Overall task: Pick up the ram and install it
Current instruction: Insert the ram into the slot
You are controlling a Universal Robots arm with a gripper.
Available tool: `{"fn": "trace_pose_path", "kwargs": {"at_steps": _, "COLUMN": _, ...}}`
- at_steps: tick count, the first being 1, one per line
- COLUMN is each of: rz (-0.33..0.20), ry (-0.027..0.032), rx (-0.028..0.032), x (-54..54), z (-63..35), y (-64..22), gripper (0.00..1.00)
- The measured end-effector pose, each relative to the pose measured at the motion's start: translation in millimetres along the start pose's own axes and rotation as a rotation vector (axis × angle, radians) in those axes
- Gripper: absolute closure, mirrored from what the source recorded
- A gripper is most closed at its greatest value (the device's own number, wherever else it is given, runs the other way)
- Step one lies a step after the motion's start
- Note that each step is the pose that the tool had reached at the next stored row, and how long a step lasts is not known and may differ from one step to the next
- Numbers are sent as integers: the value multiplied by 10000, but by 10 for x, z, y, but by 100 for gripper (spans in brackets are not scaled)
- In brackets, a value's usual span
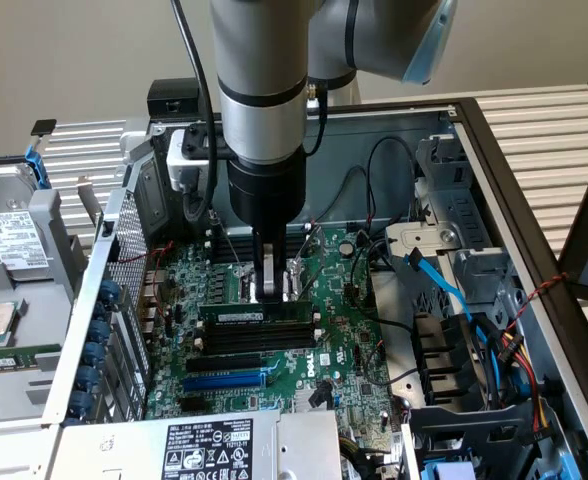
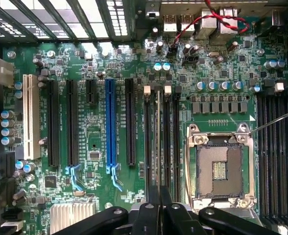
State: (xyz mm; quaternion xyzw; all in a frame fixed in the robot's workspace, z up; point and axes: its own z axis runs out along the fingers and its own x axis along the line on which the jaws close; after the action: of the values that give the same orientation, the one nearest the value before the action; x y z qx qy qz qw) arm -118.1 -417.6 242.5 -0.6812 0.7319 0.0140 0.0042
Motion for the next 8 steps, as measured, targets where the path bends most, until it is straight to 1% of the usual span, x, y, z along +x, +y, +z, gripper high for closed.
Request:
{"fn": "trace_pose_path", "kwargs": {"at_steps": 3, "rz": -3, "ry": 0, "rx": 17, "x": 2, "z": 47, "y": 11, "gripper": 88}}
{"fn": "trace_pose_path", "kwargs": {"at_steps": 8, "rz": 4, "ry": 1, "rx": 23, "x": 3, "z": 50, "y": 13, "gripper": 88}}
